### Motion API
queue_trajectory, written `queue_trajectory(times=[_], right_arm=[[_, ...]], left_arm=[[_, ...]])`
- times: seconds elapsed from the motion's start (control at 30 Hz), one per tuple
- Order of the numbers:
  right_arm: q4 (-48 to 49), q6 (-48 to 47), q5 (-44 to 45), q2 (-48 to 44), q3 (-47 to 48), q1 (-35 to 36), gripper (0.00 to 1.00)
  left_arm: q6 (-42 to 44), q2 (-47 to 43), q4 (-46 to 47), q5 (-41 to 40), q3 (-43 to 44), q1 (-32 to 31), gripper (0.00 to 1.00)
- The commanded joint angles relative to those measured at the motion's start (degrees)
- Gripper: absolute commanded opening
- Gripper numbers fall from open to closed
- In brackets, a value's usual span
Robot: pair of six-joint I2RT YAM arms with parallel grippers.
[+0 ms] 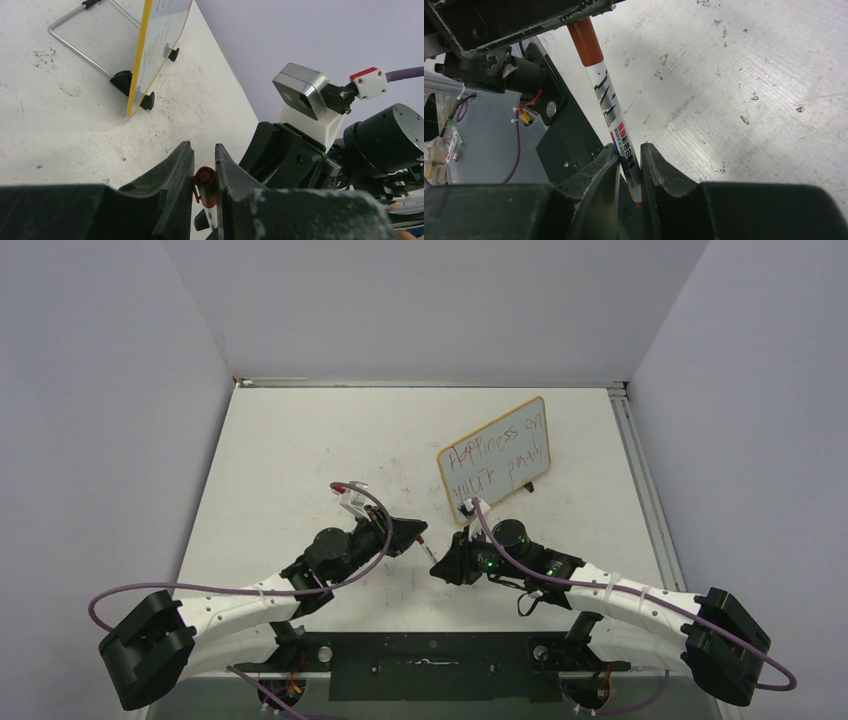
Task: Write a sentence on the whiteboard
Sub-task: Place the whiteboard marker at the center of the board.
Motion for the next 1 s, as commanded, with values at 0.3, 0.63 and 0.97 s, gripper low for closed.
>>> queue_trajectory(times=[0.3, 0.63, 0.97], right_arm=[[-10.60, -6.46, 20.30, 5.34, 7.16, -1.48, 0.05], [-13.28, -9.25, 22.57, 16.21, 12.21, -1.25, 0.24], [-14.23, -10.65, 26.53, 12.98, 13.15, -1.55, 0.75]], left_arm=[[10.99, -8.56, -44.39, 12.18, 18.63, 18.63, 0.65], [19.66, -5.62, -58.94, 18.70, 28.61, 35.89, 0.78], [29.76, -10.25, -64.32, 10.25, 31.44, 43.82, 0.83]])
